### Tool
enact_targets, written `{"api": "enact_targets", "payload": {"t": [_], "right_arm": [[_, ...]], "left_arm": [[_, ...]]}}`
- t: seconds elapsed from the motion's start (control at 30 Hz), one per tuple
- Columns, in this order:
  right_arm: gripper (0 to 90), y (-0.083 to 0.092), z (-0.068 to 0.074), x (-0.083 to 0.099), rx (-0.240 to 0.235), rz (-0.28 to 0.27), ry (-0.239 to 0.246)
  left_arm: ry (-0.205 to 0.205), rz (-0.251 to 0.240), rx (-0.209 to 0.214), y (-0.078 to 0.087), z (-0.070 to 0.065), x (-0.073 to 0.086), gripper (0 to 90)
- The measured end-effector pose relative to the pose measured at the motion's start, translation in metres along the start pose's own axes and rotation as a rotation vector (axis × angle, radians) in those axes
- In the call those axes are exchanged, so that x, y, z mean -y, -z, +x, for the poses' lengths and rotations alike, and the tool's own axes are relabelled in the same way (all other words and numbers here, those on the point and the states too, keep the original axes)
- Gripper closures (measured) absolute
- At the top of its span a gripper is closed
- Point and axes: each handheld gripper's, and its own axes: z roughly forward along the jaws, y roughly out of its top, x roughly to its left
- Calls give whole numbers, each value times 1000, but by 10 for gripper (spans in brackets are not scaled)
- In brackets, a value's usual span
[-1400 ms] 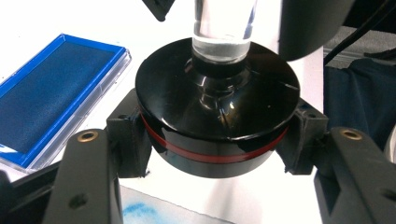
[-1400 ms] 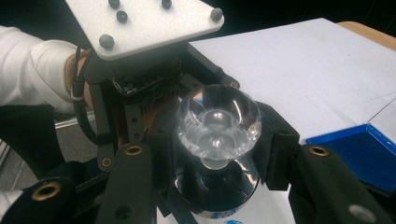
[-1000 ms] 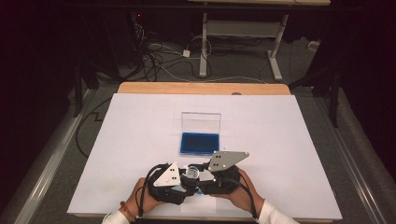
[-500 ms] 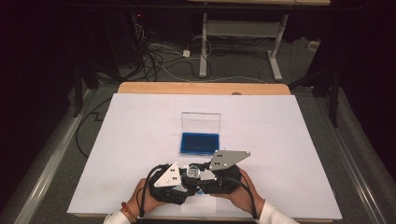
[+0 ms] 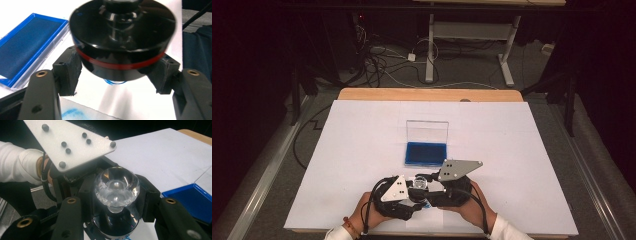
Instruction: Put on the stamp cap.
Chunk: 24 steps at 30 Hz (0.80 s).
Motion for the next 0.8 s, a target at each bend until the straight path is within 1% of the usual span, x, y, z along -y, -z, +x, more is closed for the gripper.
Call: {"api": "enact_targets", "payload": {"t": [0.13,0.2,0.37,0.57,0.6,0.67,0.8], "right_arm": [[566,0,0,0,0,1,4],[566,1,0,0,-3,0,5],[567,1,0,-1,6,1,8],[566,3,-1,-2,-1,-1,18],[566,4,-1,-2,-3,0,17],[566,5,-2,-2,3,-4,23],[566,8,-3,-3,6,-12,25]], "left_arm": [[2,-1,0,0,0,0,318],[1,2,-7,1,1,0,307],[21,0,-32,2,3,1,293],[38,-12,-53,6,6,2,251],[38,-12,-57,6,7,2,240],[27,-5,-86,8,8,2,233],[26,-10,-100,12,11,4,205]]}}
